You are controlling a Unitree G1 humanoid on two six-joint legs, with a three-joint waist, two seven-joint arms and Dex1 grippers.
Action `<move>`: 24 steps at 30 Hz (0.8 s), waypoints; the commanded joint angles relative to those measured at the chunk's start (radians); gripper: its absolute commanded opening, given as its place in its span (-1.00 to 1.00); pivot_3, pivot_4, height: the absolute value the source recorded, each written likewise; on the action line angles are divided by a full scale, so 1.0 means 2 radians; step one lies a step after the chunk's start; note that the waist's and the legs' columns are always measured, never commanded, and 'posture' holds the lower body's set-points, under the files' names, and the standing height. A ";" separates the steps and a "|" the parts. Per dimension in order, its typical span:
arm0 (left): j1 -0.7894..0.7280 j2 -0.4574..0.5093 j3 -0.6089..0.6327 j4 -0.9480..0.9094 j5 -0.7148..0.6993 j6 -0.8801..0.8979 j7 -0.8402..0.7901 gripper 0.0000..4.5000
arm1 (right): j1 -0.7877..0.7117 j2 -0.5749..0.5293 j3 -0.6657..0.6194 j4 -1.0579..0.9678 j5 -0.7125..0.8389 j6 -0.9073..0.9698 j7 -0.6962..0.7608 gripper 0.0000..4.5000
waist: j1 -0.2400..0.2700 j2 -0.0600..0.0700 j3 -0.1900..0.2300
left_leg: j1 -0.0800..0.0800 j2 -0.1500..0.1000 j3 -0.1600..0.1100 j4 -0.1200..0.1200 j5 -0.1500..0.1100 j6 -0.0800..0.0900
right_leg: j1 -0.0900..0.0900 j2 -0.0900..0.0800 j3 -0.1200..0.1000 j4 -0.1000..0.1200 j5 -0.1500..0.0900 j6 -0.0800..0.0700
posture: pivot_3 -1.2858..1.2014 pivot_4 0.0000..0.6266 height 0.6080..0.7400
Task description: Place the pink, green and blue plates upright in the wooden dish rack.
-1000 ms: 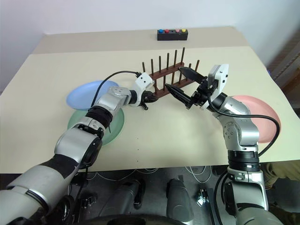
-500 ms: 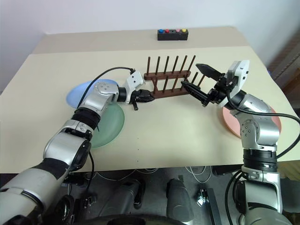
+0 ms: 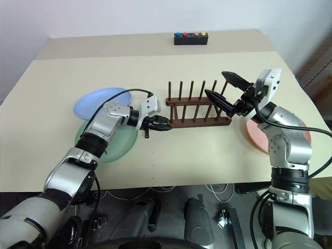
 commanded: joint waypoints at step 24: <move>0.021 0.060 0.043 -0.262 -0.086 0.215 0.025 0.60 | -0.020 -0.015 -0.007 -0.008 0.071 0.089 0.033 1.00 | -0.001 0.000 0.000 | 0.000 0.000 0.000 0.001 0.000 0.000 | 0.000 0.000 0.000 0.000 0.000 0.000 | 0.03 -0.52 1.00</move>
